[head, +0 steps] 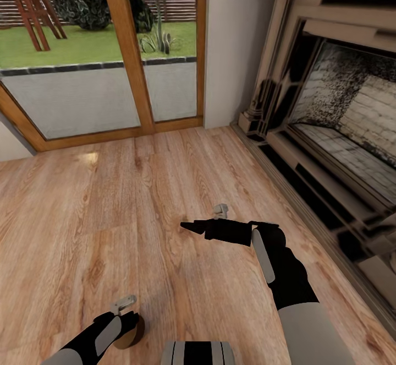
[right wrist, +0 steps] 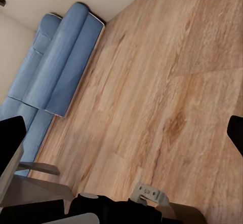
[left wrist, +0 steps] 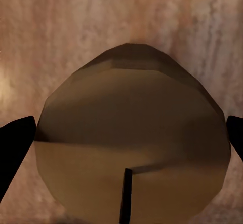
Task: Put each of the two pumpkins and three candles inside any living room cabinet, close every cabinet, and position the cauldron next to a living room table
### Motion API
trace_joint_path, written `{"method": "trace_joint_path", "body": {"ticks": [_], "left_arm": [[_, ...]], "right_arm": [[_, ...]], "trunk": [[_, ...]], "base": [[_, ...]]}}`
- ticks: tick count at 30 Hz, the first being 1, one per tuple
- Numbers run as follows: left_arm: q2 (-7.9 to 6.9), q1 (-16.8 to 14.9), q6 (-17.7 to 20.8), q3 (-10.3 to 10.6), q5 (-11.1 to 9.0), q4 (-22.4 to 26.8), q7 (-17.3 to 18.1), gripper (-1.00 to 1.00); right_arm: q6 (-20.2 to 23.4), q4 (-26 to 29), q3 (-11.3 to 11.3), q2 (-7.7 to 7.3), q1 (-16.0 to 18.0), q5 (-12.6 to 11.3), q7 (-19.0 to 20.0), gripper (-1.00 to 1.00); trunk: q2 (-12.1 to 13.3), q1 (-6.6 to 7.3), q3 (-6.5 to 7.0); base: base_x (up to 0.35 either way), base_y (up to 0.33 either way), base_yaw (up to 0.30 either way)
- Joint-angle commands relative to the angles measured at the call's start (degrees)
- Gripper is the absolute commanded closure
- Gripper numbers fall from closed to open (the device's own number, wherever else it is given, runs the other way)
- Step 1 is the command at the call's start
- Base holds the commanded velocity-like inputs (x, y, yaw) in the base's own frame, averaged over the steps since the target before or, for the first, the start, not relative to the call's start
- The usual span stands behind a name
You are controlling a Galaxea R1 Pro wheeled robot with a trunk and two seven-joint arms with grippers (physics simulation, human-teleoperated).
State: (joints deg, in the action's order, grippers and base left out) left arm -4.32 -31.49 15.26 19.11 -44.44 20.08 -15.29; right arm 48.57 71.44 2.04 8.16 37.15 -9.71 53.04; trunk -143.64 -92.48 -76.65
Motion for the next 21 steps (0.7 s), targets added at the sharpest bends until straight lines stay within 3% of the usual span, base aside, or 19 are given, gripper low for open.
{"method": "trace_joint_path", "body": {"ticks": [1, 13, 21], "left_arm": [[-0.07, 0.0, 0.2, 0.5, -0.7, 0.1, -0.4, 1.00], [-0.24, 0.0, 0.3, 0.6, -0.7, 0.1, -0.3, 1.00], [-1.24, 0.0, 1.2, 0.2, -1.0, 0.6, 4.6, 1.00]], "right_arm": [[0.3, 0.0, 0.0, 0.00, 0.0, -0.1, 0.0, -1.00], [0.3, 0.0, -0.1, 0.01, 0.0, -0.2, 0.0, -1.00], [0.2, -0.6, -0.2, 0.02, 0.0, -0.3, -0.2, -1.00]], "trunk": [[0.0, 0.01, -0.04], [0.1, 0.26, 2.17], [0.2, 0.47, 3.94]], "base": [[0.000, 0.000, 0.000], [0.000, 0.000, 0.000], [0.000, 0.000, 0.000]]}}
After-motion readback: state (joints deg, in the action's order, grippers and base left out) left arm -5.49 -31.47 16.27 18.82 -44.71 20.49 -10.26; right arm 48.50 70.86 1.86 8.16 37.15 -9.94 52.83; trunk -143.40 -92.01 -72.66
